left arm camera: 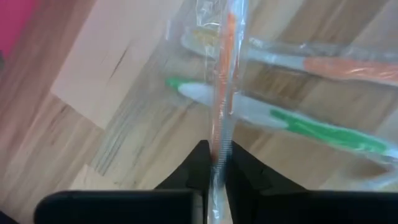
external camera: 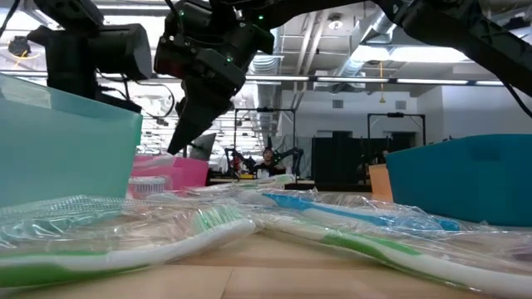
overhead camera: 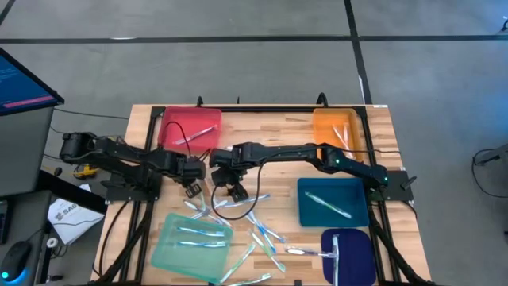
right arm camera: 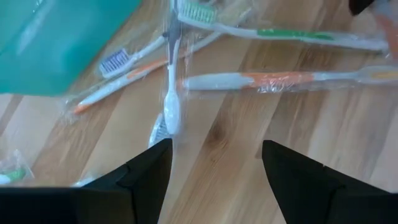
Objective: Pick & Place Toothbrushes
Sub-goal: Put the orange toothbrush into the orange bin
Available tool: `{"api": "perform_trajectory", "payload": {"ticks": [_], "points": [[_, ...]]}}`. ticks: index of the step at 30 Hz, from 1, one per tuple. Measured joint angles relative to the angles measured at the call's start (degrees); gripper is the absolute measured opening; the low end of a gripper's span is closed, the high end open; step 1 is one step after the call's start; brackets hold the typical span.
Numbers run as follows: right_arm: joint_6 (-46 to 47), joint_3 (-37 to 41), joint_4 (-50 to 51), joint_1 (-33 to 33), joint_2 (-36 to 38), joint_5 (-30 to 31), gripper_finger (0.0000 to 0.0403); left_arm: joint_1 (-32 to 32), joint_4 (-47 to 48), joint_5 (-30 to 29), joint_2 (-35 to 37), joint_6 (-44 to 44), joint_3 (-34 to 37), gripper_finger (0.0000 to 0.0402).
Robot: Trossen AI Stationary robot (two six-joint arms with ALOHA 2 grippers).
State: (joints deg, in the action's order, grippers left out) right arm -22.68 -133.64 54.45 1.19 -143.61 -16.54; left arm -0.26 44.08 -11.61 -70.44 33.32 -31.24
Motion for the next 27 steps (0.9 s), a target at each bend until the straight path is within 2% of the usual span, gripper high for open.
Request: {"api": "perform_trajectory", "payload": {"ticks": [3, 13, 20, 27], "points": [[0.0, 0.0, 0.3, 0.0, 0.0, 0.0, 0.0244, 0.6, -0.2, 0.9, 1.5, 0.1, 0.0, 0.0018], [-0.8, 0.0, -2.9, -0.1, 1.0, 0.1, 0.0244, 3.0, -1.9, 10.6, 2.2, 0.4, -0.1, 0.0018], [-1.9, 0.0, -7.8, -0.1, 2.6, 2.3, 0.0244, 4.1, -5.3, 10.8, 3.2, -1.6, -0.2, 0.0018], [-1.9, 0.0, -12.6, 0.4, 3.2, 3.6, 0.0244, 4.0, -7.0, 10.8, 8.1, -3.0, -0.2, 0.0018]]}}
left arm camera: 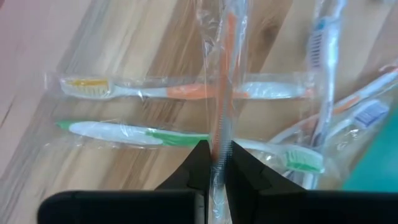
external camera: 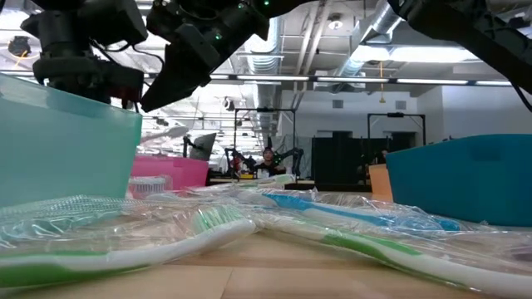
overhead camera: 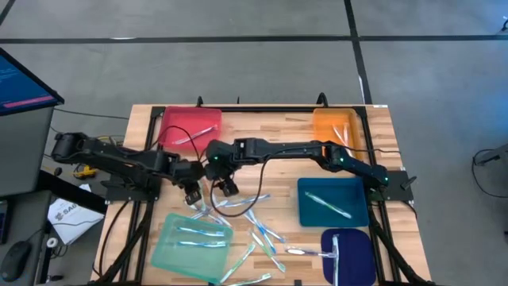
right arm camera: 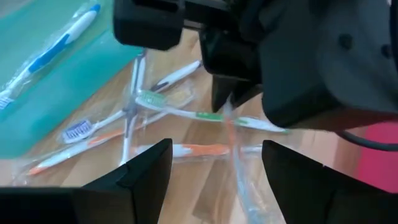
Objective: Pick & Place Toothbrushes
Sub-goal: Put the orange toothbrush into the orange bin
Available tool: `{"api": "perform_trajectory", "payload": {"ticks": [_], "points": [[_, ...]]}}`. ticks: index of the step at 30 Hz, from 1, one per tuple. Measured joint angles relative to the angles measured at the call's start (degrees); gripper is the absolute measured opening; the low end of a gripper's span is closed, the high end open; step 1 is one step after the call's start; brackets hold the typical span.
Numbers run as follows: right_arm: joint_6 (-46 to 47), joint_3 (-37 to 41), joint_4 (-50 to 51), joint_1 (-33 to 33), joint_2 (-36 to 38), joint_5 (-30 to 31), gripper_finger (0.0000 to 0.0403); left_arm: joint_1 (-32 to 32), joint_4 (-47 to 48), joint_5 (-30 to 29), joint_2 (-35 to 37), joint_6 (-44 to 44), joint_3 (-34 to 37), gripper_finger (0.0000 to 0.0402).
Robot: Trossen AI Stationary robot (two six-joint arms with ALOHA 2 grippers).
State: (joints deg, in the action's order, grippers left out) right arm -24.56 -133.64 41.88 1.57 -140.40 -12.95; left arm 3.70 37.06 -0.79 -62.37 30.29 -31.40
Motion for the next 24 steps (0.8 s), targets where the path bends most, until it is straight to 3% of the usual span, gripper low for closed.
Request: {"api": "perform_trajectory", "payload": {"ticks": [24], "points": [[0.6, 0.0, 0.4, 0.0, 0.0, 1.0, 0.0244, 0.5, -2.0, 4.2, 3.3, -0.4, 0.2, 0.0018]]}}
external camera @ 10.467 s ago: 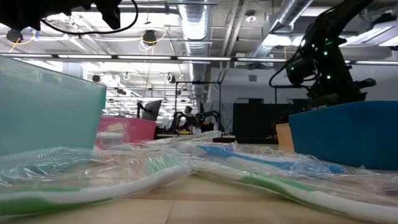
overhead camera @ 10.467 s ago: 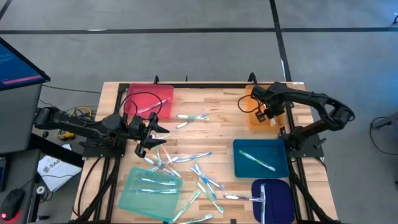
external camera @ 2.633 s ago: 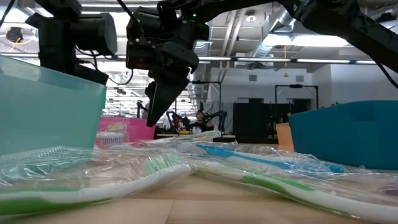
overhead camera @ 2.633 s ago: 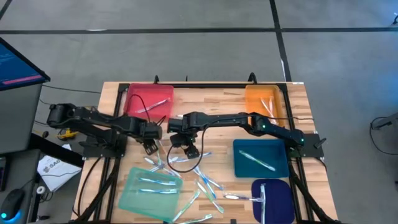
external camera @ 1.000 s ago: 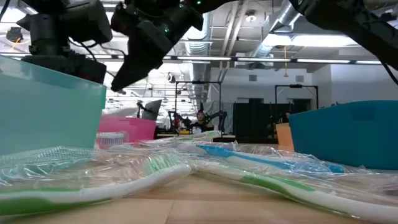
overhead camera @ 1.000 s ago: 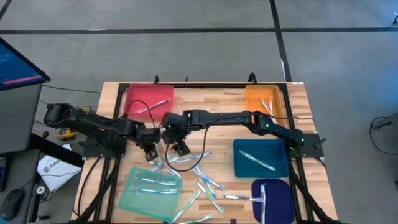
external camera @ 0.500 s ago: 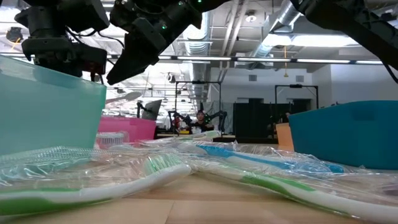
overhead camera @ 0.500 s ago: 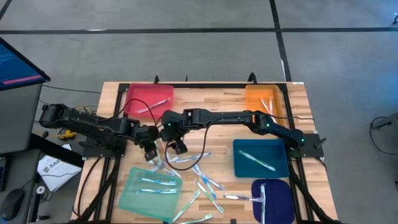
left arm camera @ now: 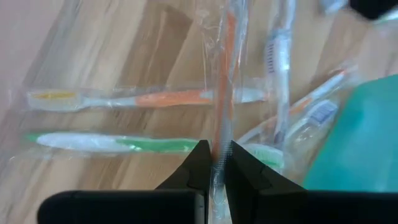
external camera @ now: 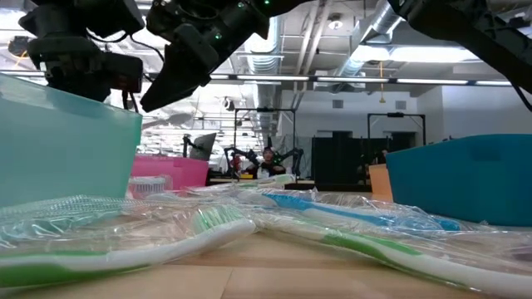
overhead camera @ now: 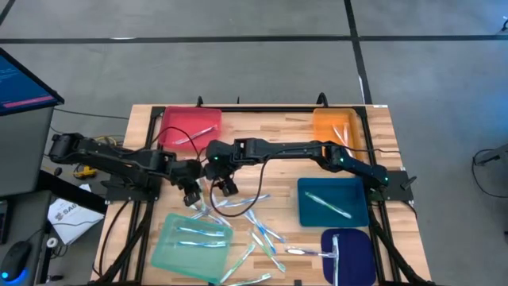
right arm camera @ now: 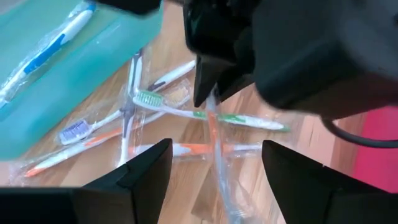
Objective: Pick & Place Toothbrushes
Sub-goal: Put the orange toothbrush into the orange bin
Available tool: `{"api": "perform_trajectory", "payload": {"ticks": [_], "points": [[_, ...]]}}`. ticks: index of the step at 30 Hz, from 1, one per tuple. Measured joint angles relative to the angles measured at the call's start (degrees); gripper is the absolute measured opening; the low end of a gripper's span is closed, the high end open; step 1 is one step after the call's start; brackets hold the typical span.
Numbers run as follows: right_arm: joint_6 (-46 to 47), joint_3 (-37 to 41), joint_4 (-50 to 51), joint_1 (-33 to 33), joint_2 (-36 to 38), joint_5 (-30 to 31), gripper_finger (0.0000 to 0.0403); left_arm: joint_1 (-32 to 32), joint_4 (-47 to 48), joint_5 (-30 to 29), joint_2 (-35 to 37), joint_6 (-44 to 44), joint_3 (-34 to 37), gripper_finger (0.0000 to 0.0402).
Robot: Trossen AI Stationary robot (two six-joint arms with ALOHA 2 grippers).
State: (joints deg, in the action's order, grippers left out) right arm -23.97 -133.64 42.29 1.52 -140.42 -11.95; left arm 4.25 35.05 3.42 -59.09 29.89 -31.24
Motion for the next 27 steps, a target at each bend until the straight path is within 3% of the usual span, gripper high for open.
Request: {"api": "perform_trajectory", "payload": {"ticks": [4, 27], "points": [[0.0, 0.0, 1.6, 0.3, -1.0, -0.5, 0.0244, 2.3, -7.4, 2.1, 2.6, 0.3, -0.5, 0.0018], [0.9, 0.2, 3.2, 0.3, -2.4, -1.3, 0.0244, 1.3, -4.2, -2.0, -2.7, 1.8, -2.1, 0.0018]]}}
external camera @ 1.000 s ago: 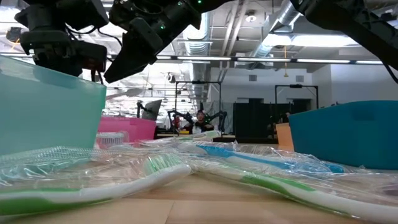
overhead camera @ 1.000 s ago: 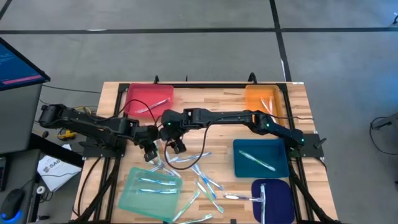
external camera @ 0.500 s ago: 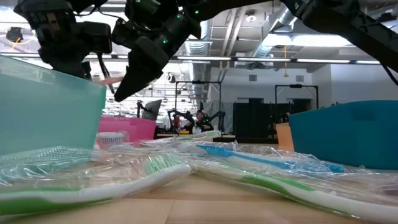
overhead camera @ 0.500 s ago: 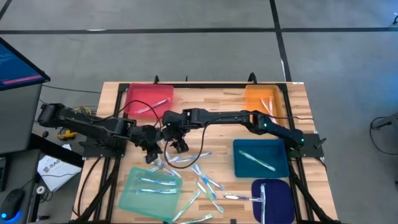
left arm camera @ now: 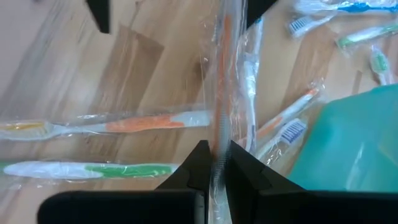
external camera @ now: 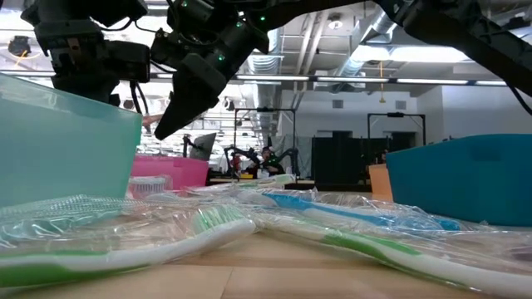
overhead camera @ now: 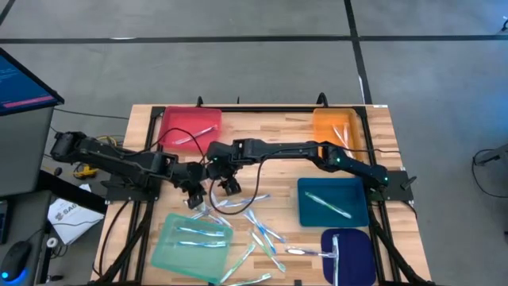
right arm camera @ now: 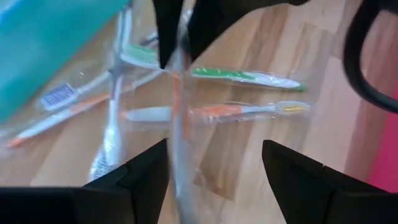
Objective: Pick & Place Toothbrushes
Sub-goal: Put the orange toothbrush into the orange bin
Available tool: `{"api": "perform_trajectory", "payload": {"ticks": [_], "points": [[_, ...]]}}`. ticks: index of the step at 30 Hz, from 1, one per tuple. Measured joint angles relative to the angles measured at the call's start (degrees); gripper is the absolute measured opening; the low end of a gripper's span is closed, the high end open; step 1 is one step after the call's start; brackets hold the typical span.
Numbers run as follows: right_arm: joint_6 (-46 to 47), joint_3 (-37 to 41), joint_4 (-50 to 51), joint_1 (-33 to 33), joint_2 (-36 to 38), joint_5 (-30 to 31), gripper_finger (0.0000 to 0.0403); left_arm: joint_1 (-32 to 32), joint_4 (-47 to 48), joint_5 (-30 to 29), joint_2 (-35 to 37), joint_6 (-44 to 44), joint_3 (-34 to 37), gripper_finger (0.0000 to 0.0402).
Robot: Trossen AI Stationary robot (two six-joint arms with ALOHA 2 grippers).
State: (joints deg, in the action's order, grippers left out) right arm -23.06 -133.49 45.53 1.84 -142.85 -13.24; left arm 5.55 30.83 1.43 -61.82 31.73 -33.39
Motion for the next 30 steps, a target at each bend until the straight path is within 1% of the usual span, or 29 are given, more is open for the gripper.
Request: {"api": "perform_trajectory", "payload": {"ticks": [4, 8, 10, 13, 19, 20, 22, 27, 29, 30], "points": [[2.6, 0.0, -0.7, 0.5, 0.0, -2.9, 0.0244, -0.6, 0.3, -0.3, 0.1, 0.0, 0.0, 0.0018], [2.5, 0.0, -1.0, 0.7, 0.0, -3.1, 0.0243, -0.8, 0.2, -0.6, 0.0, 0.5, 0.0, 0.0017], [2.1, 0.0, -1.0, 0.7, 0.0, -3.1, 0.0235, -1.2, -0.1, -0.4, 0.0, 0.9, 0.0, 0.0017], [0.7, 0.0, -1.1, 0.6, 0.0, -3.0, 0.0203, -1.9, -0.1, -0.4, 0.0, 1.2, 0.0, 0.0017], [-0.8, -0.1, -0.9, 0.5, 0.2, -3.4, 0.0101, -3.7, 0.4, -0.1, 0.0, 2.1, 0.1, 0.0017], [-0.7, -0.4, -2.7, 0.1, 0.2, -3.3, 0.0085, -4.2, -1.1, -0.2, -0.3, 2.0, 0.0, 0.0017], [-1.2, -0.5, -3.2, -0.4, 0.3, -2.9, 0.0059, -5.0, -2.3, 0.6, -0.3, 2.1, -0.2, 0.0017], [-3.1, -0.5, -2.4, -0.7, 0.3, -2.6, 0.0008, -6.5, -3.3, 2.0, -0.5, 1.7, -0.1, 0.0017], [-2.9, -0.5, -2.0, -1.0, 0.3, -2.4, 0.0007, -6.5, -3.3, 3.6, -0.5, 1.5, -0.1, 0.0017], [-2.3, -0.5, -1.6, -0.9, 0.3, -1.8, 0.0010, -6.5, -3.3, 3.3, -0.5, 1.5, -0.1, 0.0017]]}}
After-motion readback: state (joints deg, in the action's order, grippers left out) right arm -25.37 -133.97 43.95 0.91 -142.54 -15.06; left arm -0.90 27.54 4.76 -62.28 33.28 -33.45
